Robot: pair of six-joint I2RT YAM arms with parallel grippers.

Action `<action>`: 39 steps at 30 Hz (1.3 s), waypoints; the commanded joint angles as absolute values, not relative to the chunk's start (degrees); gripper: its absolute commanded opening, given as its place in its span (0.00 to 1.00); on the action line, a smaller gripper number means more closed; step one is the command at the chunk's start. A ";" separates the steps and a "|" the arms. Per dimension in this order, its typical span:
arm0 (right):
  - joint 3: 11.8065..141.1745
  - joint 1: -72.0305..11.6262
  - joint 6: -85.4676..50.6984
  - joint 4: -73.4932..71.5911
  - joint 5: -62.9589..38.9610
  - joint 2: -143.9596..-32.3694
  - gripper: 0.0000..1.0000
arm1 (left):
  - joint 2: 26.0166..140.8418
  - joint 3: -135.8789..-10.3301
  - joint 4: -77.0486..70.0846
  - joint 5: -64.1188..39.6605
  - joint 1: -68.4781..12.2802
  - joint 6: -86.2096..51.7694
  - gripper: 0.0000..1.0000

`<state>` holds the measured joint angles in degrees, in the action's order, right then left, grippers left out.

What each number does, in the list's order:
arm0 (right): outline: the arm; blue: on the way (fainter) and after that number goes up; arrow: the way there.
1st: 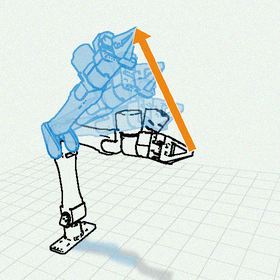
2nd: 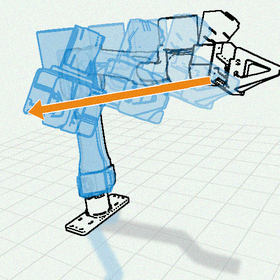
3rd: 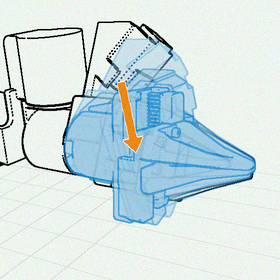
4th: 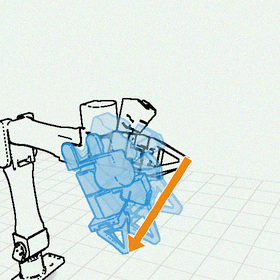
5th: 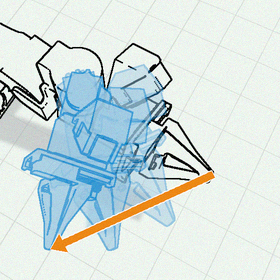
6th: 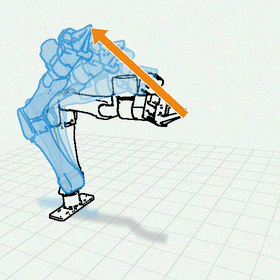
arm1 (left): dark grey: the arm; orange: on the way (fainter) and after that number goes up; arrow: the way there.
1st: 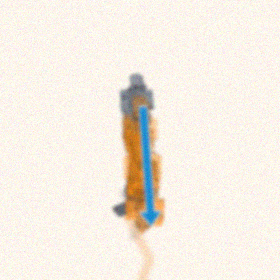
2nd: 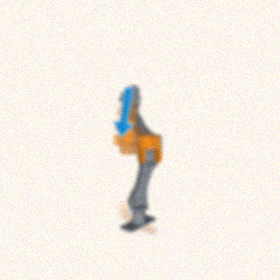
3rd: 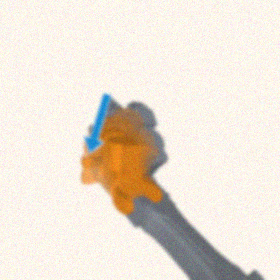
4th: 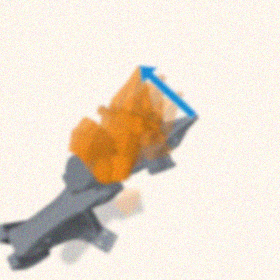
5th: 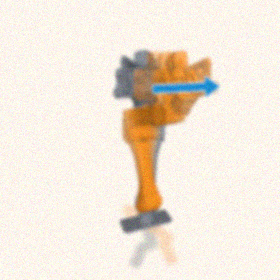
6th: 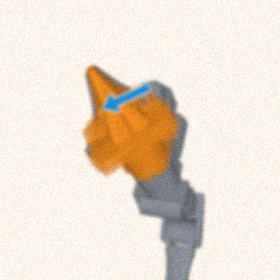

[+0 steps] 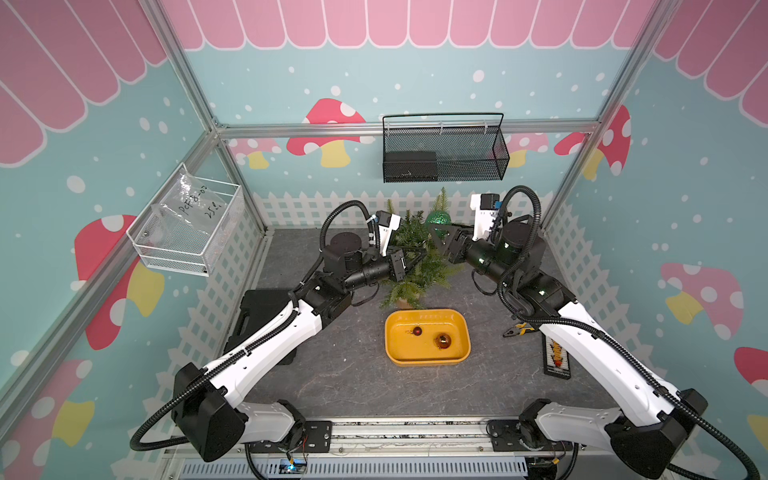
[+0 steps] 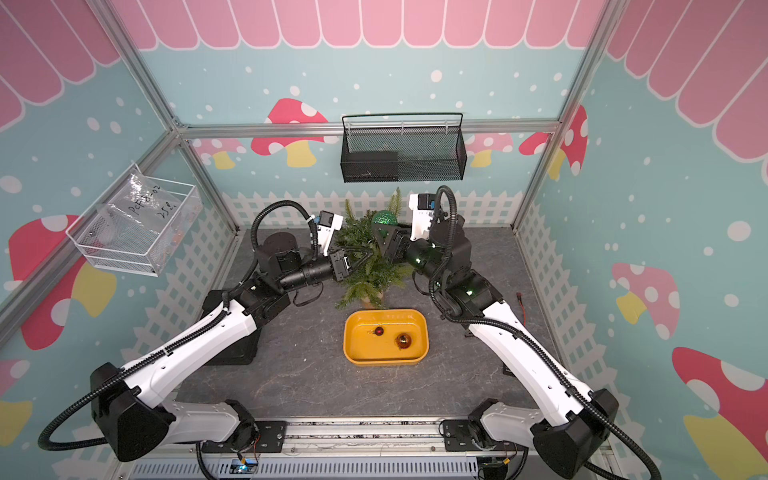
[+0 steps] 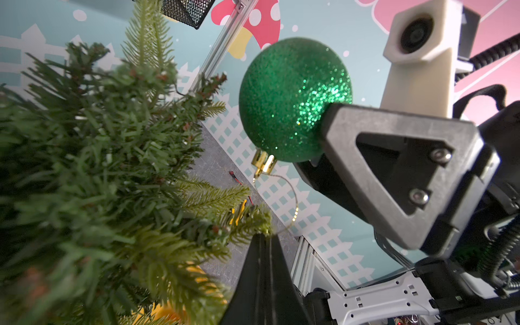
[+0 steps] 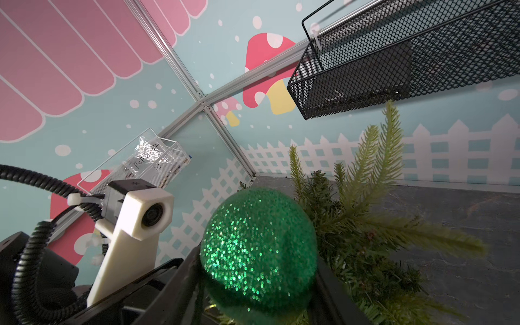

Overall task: Decorate the small christmas tree with ornaments
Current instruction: Hang an ornament on the christmas tree.

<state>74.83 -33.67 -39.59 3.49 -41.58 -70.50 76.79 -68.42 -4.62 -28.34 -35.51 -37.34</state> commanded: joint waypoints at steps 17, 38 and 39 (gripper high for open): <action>73.59 -32.42 -42.36 6.63 -38.07 -68.21 0.51 | 76.27 -63.95 -9.85 -31.19 -34.34 -41.92 0.00; 61.56 -32.14 -47.92 -3.65 -40.56 -61.54 0.52 | 74.61 -63.90 -8.36 -29.12 -34.32 -41.78 0.32; 61.07 -32.16 -48.43 -4.50 -40.77 -61.53 0.52 | 74.68 -64.06 -8.30 -29.01 -34.29 -41.83 0.34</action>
<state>62.24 -32.56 -46.17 0.67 -39.79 -62.96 75.75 -64.84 -8.86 -30.20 -34.63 -41.65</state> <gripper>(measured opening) 0.528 0.328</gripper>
